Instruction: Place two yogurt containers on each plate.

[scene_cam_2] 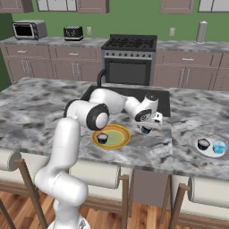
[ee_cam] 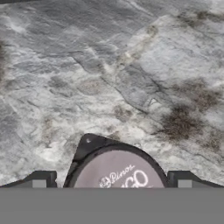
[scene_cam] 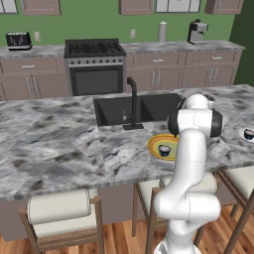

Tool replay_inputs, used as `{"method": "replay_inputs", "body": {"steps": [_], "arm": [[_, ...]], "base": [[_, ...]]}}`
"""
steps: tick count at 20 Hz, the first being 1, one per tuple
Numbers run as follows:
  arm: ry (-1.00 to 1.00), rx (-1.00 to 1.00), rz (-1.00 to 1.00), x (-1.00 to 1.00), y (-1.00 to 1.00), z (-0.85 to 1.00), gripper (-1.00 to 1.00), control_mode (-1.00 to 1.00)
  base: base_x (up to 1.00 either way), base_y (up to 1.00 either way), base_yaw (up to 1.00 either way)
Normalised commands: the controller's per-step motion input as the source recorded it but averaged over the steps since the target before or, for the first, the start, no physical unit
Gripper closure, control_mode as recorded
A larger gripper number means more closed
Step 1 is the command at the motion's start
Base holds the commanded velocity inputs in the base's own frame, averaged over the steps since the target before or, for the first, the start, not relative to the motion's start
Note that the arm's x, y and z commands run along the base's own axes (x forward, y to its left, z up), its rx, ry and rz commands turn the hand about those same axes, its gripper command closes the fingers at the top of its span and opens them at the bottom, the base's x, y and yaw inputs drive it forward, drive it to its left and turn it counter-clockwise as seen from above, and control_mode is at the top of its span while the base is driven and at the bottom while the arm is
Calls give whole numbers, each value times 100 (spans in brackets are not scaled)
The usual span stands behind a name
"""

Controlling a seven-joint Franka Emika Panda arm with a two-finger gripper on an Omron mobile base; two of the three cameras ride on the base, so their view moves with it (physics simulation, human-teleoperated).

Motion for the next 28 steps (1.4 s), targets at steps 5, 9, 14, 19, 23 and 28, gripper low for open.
{"method": "replay_inputs", "body": {"steps": [5,9,14,19,23,28], "arm": [[0,0,3,12,0,-6,-100,-100],[0,0,5,0,0,-1,-100,-100],[-5,0,3,-4,-5,0,-100,-100],[-5,0,0,-11,-1,-7,-100,-100],[-5,0,0,-13,0,-7,-100,-100],[-6,0,0,-20,0,-2,-100,-100]], "base": [[0,0,0],[0,0,0],[0,0,0],[0,0,0],[0,0,0],[0,0,0]]}}
